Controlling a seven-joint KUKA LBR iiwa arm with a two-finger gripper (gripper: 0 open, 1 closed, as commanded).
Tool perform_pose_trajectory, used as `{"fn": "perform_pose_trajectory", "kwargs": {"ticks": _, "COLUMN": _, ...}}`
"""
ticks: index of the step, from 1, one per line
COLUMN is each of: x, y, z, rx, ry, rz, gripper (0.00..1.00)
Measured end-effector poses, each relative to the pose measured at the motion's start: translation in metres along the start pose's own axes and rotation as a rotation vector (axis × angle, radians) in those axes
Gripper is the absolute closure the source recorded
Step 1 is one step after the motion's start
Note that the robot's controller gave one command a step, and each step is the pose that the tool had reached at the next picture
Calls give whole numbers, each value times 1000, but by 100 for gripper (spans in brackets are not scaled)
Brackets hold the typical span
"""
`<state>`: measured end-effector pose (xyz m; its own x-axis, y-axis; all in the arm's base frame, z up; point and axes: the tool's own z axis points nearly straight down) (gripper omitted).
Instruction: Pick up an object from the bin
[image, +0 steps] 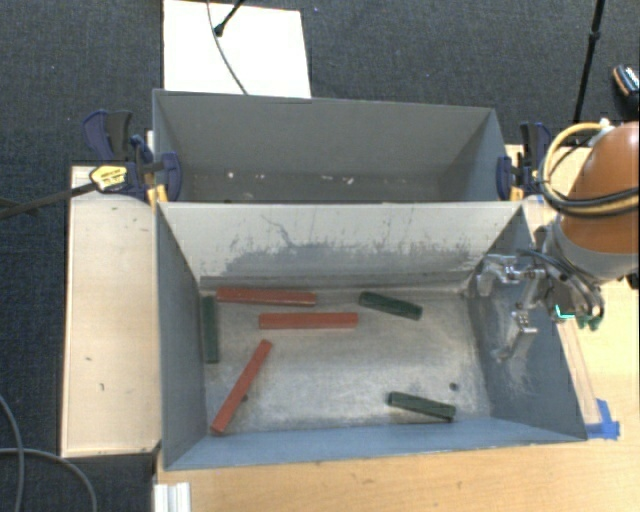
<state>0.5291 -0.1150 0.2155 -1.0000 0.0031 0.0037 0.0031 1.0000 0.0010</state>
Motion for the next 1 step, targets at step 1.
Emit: {"fn": "perform_pose_trajectory", "kwargs": {"ticks": 1, "x": 40, "y": 68, "z": 103, "rx": -3, "ry": 4, "rz": -43, "gripper": 0}}
